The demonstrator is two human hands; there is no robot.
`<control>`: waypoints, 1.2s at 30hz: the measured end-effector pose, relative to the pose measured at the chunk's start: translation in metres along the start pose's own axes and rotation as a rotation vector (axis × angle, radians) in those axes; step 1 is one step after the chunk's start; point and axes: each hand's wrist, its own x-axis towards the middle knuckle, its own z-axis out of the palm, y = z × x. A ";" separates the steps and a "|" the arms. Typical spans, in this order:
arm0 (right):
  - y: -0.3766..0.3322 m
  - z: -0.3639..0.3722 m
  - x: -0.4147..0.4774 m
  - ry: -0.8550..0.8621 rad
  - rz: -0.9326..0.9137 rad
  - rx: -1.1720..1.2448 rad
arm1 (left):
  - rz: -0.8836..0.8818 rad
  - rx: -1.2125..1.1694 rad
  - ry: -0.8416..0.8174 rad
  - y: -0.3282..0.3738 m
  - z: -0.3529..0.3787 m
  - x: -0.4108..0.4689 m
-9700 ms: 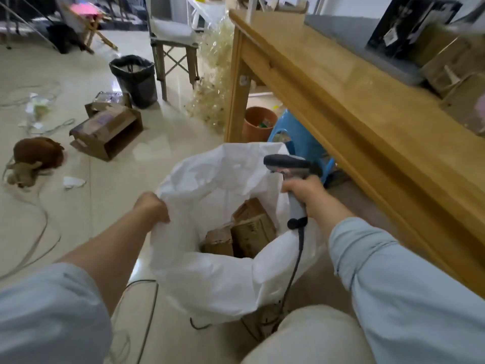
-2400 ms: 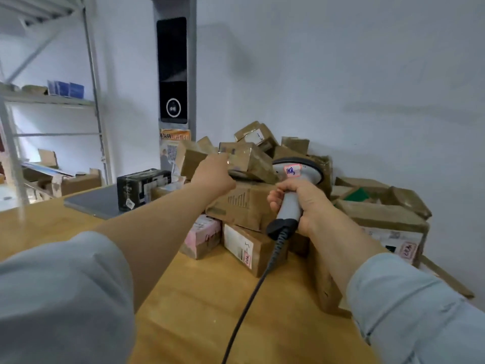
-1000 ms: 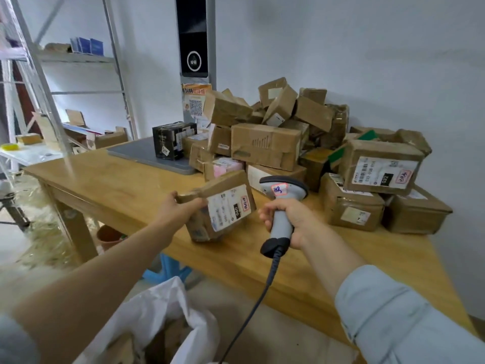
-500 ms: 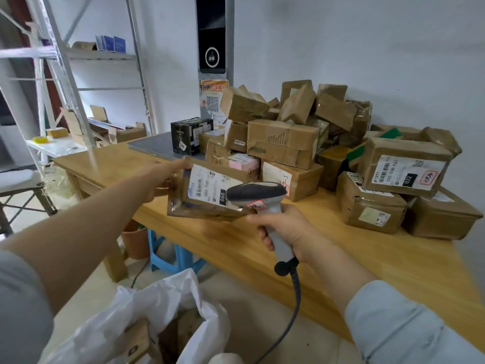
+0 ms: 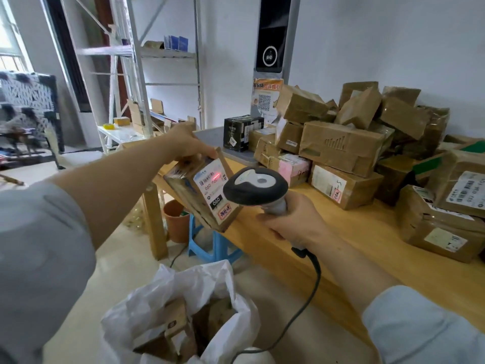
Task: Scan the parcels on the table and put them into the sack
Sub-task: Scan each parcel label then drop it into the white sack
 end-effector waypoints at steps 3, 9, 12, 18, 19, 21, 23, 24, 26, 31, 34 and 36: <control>-0.004 0.007 0.002 -0.018 -0.025 -0.046 | -0.006 -0.012 0.012 -0.009 -0.004 0.000; -0.004 0.019 0.006 -0.031 -0.045 -0.031 | -0.082 -0.017 0.024 -0.022 -0.007 0.002; -0.003 0.023 0.009 -0.033 -0.043 -0.022 | -0.096 -0.035 0.020 -0.029 -0.007 0.005; 0.001 0.030 0.012 -0.061 -0.034 -0.024 | -0.105 -0.029 0.033 -0.036 -0.006 0.009; 0.002 0.031 0.012 -0.066 -0.027 -0.014 | -0.102 -0.033 0.037 -0.037 -0.006 0.009; 0.002 0.034 0.012 -0.070 0.000 0.032 | -0.105 -0.052 0.038 -0.041 -0.007 0.008; 0.003 0.038 0.012 -0.074 0.055 0.094 | -0.125 -0.078 0.033 -0.047 -0.012 0.005; 0.004 0.040 0.012 -0.076 0.085 0.120 | -0.141 -0.090 0.022 -0.052 -0.014 0.001; 0.008 0.046 0.011 -0.073 0.127 0.146 | -0.193 -0.142 -0.024 -0.067 -0.021 -0.008; 0.025 0.074 0.013 -0.141 0.218 0.180 | -0.404 -0.169 -0.198 -0.130 -0.008 -0.040; 0.037 0.095 0.015 -0.170 0.283 0.165 | -0.522 -0.192 -0.250 -0.163 0.022 -0.060; 0.046 0.107 0.016 -0.187 0.314 0.163 | -0.590 -0.222 -0.296 -0.183 0.047 -0.070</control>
